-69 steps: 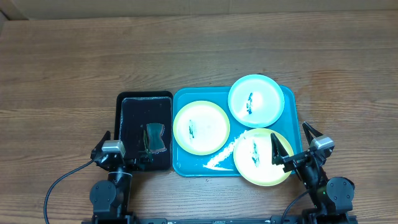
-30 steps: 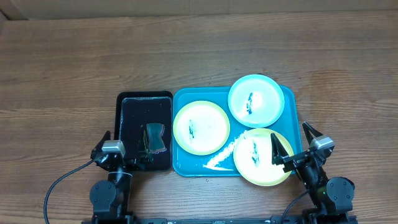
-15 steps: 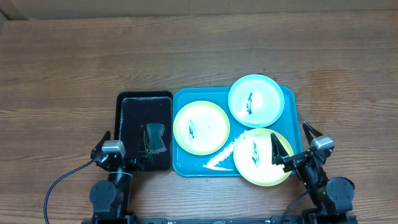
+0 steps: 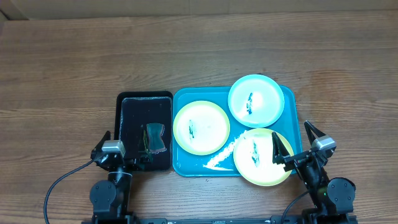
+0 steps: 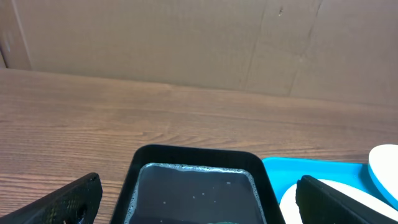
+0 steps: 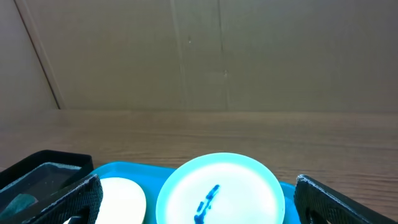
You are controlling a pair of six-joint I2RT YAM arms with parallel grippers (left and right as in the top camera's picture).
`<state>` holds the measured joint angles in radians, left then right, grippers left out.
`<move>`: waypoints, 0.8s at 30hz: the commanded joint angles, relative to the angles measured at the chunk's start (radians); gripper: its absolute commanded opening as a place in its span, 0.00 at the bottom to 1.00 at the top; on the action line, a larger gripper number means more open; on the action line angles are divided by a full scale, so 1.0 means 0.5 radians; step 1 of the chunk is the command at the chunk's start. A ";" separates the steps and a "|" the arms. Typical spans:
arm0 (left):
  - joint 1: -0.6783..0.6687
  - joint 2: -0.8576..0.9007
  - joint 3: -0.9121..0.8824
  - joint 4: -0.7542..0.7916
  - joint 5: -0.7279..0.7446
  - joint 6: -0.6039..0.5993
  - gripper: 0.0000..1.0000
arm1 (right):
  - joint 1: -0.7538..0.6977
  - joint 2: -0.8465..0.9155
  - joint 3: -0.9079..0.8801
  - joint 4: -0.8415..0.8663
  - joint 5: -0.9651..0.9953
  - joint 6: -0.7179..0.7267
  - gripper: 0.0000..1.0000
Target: Clean dirty plates on tray and stack at the side
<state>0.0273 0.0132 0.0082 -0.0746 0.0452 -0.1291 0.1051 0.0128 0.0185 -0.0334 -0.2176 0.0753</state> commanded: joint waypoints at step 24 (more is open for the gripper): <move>0.011 -0.017 -0.008 -0.001 0.000 -0.027 1.00 | -0.001 0.243 0.600 -0.508 -0.618 0.462 1.00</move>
<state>0.0273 0.0132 0.0082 -0.0746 0.0452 -0.1295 0.1055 0.0769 0.2344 -0.2661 -0.5102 0.3130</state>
